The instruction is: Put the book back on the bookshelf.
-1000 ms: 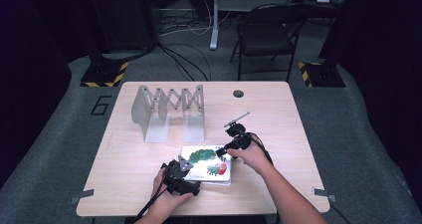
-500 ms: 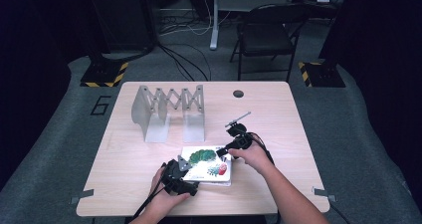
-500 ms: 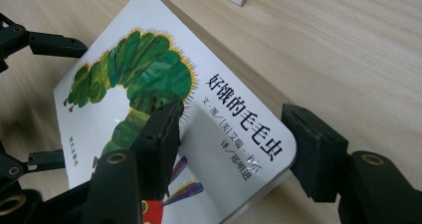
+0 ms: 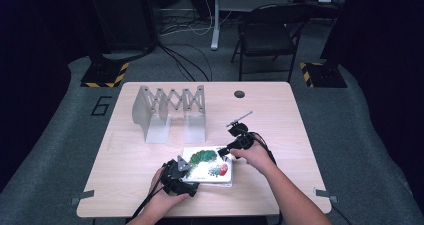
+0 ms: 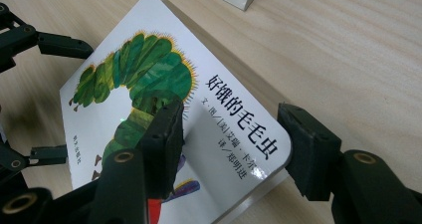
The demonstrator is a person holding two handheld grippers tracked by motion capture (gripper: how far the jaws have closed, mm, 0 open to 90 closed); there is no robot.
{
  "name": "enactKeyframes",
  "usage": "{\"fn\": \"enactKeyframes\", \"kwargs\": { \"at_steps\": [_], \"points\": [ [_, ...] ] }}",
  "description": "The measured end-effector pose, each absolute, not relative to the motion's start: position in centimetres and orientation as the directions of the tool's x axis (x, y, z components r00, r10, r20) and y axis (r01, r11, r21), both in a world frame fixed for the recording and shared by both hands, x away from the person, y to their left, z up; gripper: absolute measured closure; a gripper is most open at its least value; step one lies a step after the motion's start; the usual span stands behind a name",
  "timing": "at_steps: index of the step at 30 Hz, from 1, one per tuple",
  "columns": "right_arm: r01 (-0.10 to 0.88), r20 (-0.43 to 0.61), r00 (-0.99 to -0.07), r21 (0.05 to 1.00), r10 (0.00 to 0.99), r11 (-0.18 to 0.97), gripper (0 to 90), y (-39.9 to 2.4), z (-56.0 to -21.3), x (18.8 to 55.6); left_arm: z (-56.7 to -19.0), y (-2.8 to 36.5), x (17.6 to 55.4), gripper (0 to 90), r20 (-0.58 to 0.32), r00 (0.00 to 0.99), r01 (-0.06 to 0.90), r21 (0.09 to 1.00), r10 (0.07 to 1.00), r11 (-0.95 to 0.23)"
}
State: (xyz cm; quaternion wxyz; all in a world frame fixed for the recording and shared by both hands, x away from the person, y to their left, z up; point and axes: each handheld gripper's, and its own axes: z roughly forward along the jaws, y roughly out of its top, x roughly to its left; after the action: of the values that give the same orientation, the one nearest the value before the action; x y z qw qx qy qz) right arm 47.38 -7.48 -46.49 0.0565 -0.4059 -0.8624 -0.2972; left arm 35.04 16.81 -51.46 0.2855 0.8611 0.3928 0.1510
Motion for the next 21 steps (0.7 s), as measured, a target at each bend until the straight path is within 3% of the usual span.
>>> {"fn": "enactKeyframes", "kwargs": {
  "at_steps": [21],
  "points": [
    [0.726,0.395,-0.677,0.492,0.620,0.480,57.4,-8.8,-45.7,47.4,-51.3,16.9,34.8,7.1,0.032,0.647,0.591,0.610,0.762,-0.528]
  ]
}}
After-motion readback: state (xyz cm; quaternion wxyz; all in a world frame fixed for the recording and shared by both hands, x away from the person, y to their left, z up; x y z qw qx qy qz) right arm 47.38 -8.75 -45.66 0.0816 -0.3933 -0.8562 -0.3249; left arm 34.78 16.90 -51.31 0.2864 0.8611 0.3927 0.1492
